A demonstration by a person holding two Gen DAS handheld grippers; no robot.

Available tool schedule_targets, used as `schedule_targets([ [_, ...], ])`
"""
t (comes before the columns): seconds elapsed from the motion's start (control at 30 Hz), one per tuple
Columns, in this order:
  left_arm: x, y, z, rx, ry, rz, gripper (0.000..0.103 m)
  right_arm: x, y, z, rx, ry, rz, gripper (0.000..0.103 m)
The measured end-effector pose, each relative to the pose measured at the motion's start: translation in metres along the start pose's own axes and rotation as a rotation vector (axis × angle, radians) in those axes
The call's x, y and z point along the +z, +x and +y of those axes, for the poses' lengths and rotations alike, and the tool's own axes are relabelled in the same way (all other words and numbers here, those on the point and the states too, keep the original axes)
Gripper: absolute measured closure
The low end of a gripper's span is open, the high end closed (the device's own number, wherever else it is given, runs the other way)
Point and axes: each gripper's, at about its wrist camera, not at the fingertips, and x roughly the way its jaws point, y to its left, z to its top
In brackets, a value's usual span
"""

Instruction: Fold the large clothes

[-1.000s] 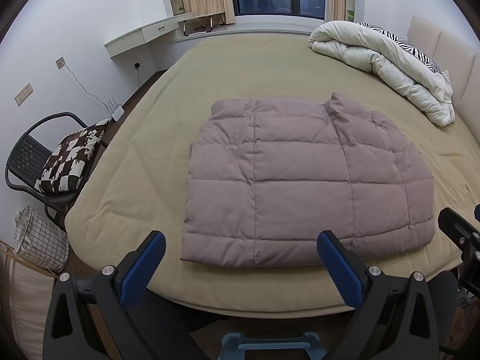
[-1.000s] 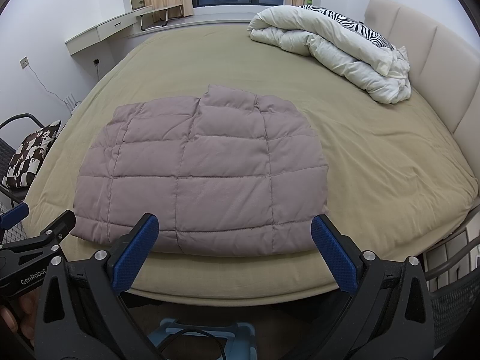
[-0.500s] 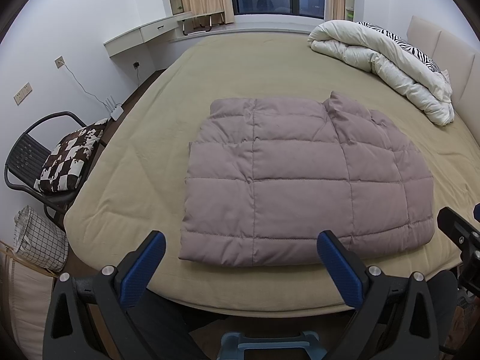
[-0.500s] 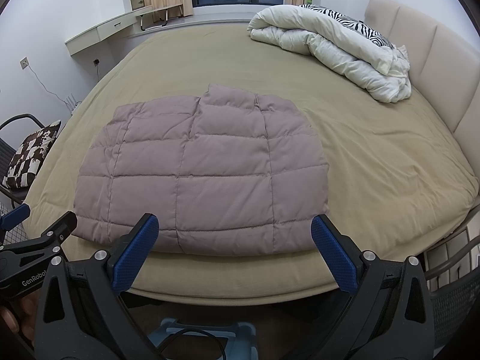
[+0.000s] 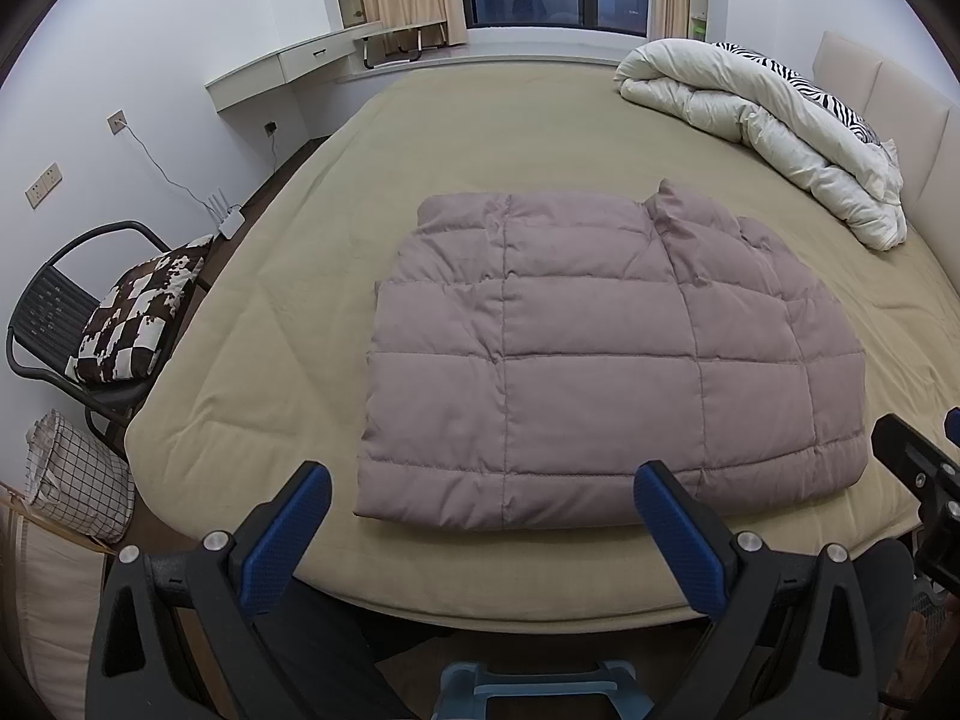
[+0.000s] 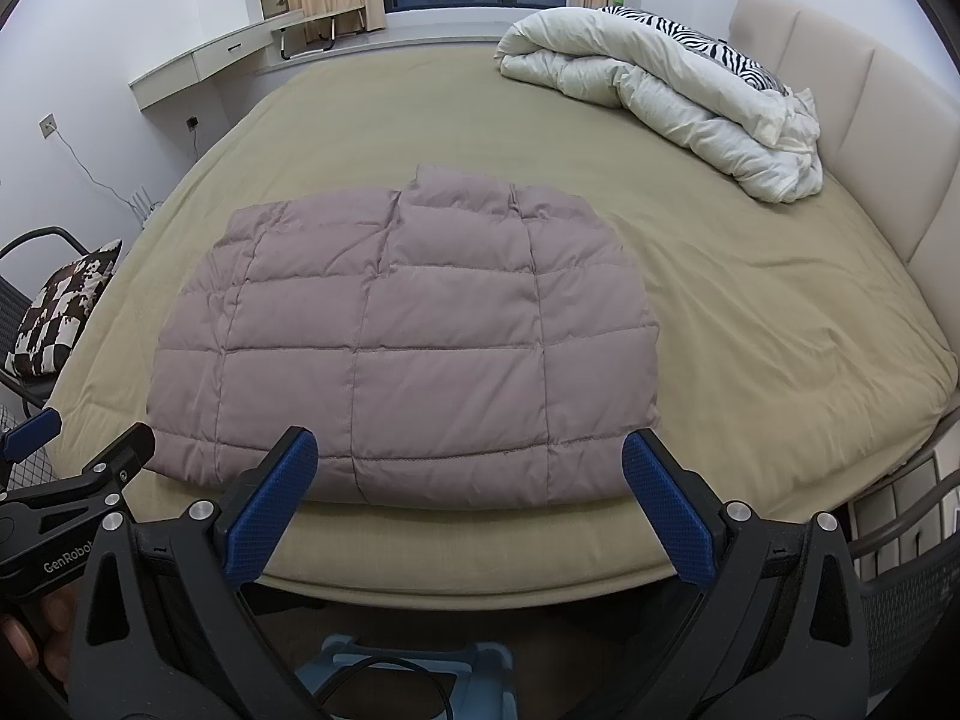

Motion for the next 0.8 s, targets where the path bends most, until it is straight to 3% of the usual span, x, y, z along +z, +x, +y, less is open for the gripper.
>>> schedule_targets([
  [0.8,0.0004,0.0000,0.0010,0.000,-0.002,0.003,0.000,-0.0019,0.0001,0.0011,0.002,0.002,0.004,0.000],
])
